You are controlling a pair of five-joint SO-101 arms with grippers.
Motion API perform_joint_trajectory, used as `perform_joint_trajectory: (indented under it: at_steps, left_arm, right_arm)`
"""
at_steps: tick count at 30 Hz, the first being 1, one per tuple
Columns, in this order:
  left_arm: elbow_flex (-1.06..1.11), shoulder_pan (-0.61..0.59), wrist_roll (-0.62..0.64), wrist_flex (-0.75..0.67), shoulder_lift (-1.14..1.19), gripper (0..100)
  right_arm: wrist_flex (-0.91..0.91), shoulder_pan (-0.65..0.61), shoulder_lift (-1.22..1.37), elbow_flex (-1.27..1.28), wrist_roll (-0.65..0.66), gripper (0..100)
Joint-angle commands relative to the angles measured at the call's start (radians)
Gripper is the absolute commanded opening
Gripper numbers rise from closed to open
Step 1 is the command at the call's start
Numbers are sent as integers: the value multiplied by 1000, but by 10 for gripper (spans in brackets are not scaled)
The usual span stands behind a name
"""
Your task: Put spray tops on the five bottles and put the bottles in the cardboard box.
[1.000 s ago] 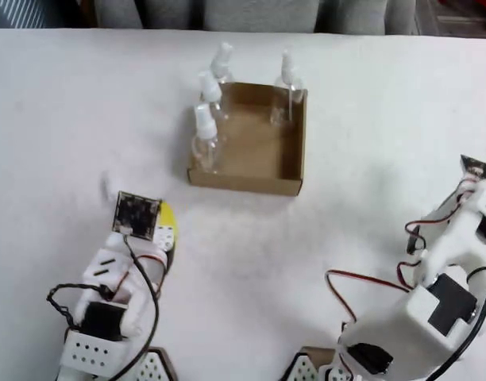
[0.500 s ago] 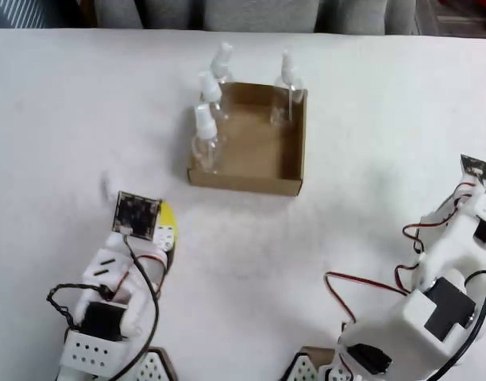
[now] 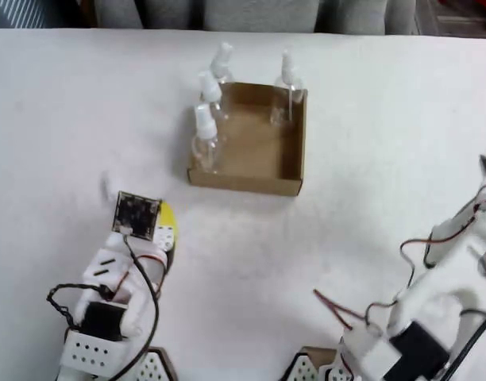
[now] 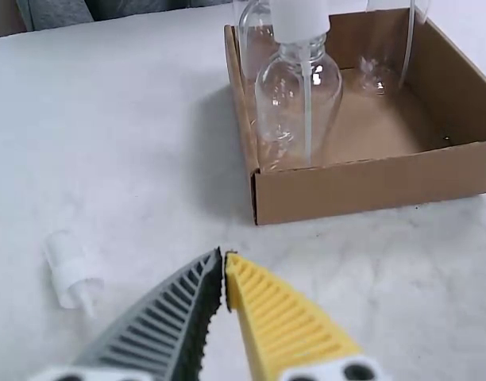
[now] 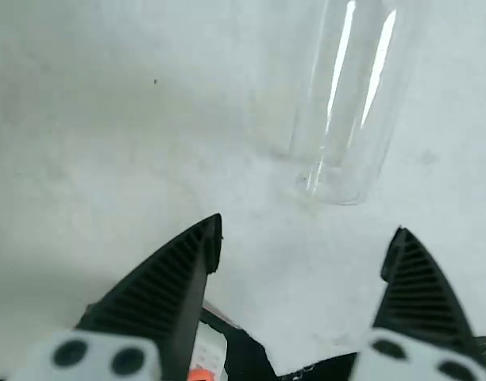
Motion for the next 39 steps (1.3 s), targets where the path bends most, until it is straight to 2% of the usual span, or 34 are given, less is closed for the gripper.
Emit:
perform_joint_trajectory:
  at_steps: [1, 6, 11, 15, 18, 21, 26, 29, 33, 36, 39]
  left_arm:
    - [-3, -12, -14, -2, -16, 21]
    - [-3, -13, -14, 49, -16, 21]
    - [-3, -13, -14, 92, -16, 21]
    - [-17, -44, -8, 133, -16, 21]
    - [-69, -140, -8, 193, -16, 21]
    - [-135, -225, -12, 239, -16, 21]
    - [-267, -280, -14, 339, -15, 21]
    - [-334, -309, -15, 364, -15, 21]
    - [-387, -332, -57, 381, 27, 21]
    - [-428, -340, -40, 330, 177, 21]
    - [-531, -338, 6, 304, 401, 21]
  right_arm:
    - [1, -7, -171, 107, 32, 171]
    - [-50, -104, -389, 247, 32, 15]
    - [-10, -219, -549, 400, 31, 60]
    - [-134, -217, -615, 514, -20, 57]
    - [-206, -127, -627, 545, 14, 29]
    - [-289, 53, -627, 543, 130, 18]
    - [-521, 265, -625, 574, 173, 18]
    - [-608, 311, -625, 621, 173, 18]
    - [-756, 309, -625, 695, 173, 18]
    - [-878, 311, -625, 729, 175, 18]
    - [-918, 309, -625, 735, 175, 18]
